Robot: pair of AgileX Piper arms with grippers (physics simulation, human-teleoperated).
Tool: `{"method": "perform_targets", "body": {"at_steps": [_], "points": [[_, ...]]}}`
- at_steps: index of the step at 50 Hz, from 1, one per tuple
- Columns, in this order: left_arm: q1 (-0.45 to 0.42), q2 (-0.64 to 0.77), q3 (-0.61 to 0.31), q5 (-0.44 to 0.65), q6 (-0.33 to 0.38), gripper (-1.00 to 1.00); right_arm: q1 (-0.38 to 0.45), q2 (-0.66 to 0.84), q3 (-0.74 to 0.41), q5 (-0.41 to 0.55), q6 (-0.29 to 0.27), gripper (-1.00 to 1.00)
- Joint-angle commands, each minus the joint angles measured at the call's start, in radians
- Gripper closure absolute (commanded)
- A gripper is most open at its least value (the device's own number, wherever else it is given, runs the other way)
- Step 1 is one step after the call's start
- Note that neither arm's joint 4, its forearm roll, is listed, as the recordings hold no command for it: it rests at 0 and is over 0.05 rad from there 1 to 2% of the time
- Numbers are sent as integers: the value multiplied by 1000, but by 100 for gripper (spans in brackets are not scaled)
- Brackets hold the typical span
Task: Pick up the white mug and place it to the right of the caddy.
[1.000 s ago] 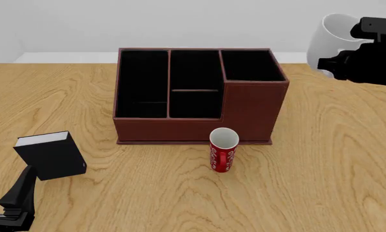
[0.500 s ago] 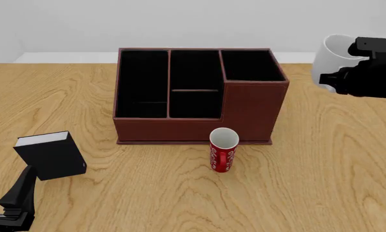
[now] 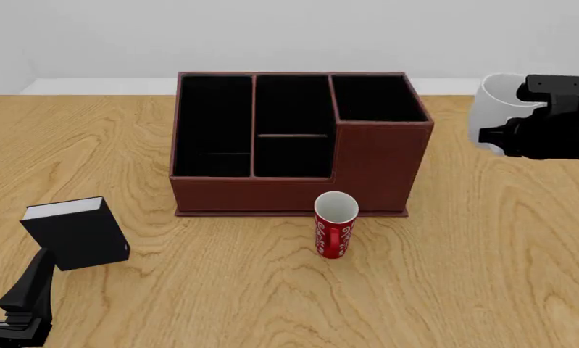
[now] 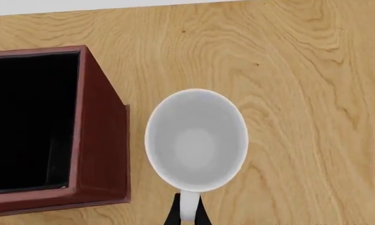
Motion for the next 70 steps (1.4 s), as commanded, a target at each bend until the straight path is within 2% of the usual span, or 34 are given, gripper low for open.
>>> {"method": "perform_targets", "body": {"at_steps": [1,12,16,24,46,70], "points": [[0,0,0,0,0,-100,6,22,3,3,4,100],[0,0,0,0,0,-100,42,67,18,-12,31,100],[0,0,0,0,0,-100,31,86,30,-21,12,100],[0,0,0,0,0,-100,46,99,45,-38,34,100],[0,0,0,0,0,-100,34,133,47,-53,22,100],[0,0,0,0,0,-100,63,207,45,-85,44,100]]}}
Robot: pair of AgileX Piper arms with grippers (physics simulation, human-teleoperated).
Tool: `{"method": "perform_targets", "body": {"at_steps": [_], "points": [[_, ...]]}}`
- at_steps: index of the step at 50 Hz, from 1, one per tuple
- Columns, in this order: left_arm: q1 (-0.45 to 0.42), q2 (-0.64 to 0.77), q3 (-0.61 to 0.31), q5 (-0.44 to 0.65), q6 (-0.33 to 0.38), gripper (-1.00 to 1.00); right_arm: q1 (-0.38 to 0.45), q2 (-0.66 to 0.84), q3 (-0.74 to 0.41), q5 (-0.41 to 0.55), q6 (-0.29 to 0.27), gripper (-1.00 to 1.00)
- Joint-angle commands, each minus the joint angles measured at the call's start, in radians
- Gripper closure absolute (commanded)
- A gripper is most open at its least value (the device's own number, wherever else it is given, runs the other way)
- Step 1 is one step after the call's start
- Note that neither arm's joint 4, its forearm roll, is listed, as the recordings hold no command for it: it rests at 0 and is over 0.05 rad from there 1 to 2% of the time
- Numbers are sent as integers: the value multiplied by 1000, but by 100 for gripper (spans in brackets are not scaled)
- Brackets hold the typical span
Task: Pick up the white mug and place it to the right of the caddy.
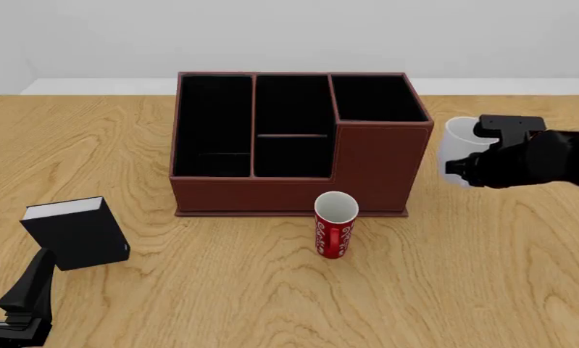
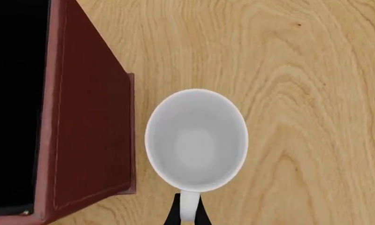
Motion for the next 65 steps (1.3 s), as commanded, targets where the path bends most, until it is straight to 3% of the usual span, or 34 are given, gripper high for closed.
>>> {"method": "perform_targets", "body": {"at_steps": [1,65], "points": [[0,0,0,0,0,-100,7,30,0,-17,16,100],[0,0,0,0,0,-100,79,112,23,-83,60,100]]}}
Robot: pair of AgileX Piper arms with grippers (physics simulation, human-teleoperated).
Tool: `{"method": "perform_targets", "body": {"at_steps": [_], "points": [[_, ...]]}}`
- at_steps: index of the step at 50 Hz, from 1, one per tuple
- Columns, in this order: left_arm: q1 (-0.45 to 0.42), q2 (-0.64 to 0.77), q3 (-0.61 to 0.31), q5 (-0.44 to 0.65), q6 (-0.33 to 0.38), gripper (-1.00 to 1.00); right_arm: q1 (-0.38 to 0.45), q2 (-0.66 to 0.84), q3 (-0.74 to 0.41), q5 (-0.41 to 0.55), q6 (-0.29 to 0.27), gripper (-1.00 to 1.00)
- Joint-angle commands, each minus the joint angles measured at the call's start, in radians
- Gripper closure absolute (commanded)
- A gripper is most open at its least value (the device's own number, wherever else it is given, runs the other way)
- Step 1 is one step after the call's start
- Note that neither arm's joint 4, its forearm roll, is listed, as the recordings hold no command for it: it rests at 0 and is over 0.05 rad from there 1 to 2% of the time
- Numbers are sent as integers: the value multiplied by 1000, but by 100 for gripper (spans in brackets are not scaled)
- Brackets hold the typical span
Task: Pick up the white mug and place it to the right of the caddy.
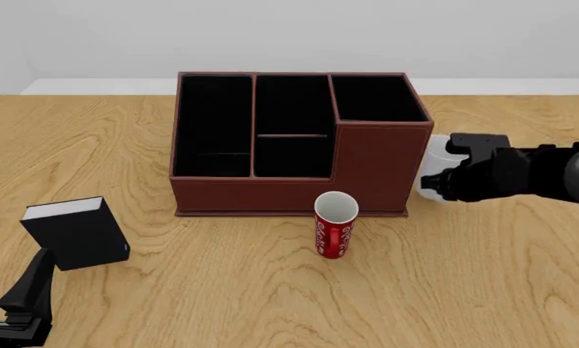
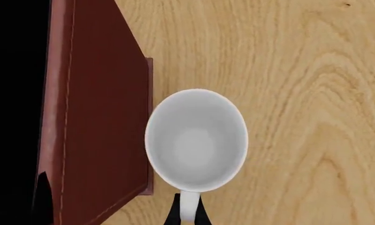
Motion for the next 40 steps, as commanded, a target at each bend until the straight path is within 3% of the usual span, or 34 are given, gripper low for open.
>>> {"method": "perform_targets", "body": {"at_steps": [1,40], "points": [[0,0,0,0,0,-100,5,11,-1,-11,14,100],[0,0,0,0,0,-100,-3,65,16,-56,29,100]]}}
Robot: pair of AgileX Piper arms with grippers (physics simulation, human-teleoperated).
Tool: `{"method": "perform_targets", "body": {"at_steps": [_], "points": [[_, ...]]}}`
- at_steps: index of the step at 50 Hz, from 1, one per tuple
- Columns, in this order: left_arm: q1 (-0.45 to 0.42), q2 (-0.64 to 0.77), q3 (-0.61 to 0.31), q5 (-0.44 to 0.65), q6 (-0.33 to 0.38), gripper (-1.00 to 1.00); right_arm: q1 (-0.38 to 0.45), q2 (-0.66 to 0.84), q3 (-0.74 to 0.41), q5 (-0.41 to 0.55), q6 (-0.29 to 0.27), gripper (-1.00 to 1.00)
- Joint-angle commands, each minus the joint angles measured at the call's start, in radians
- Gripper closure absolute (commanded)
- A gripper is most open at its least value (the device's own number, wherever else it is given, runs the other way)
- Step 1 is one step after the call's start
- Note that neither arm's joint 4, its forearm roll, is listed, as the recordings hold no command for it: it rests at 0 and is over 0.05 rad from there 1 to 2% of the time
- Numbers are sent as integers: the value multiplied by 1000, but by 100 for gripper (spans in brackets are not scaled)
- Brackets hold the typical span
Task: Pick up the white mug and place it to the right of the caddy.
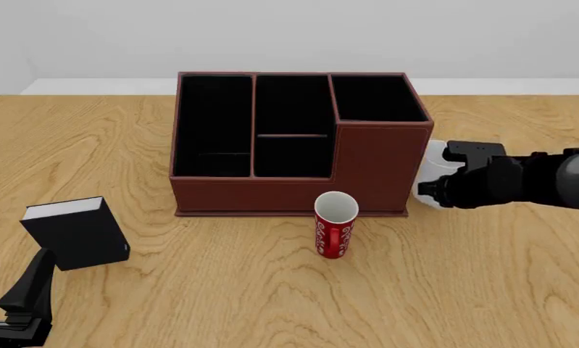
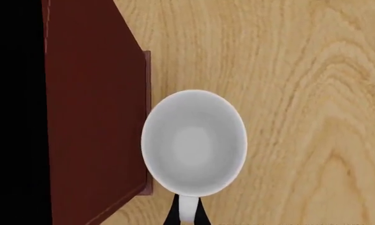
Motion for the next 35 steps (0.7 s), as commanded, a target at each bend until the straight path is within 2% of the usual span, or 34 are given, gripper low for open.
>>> {"method": "perform_targets", "body": {"at_steps": [1,35], "points": [[0,0,0,0,0,-100,-4,38,-7,-20,24,100],[0,0,0,0,0,-100,-13,53,-10,-31,31,100]]}}
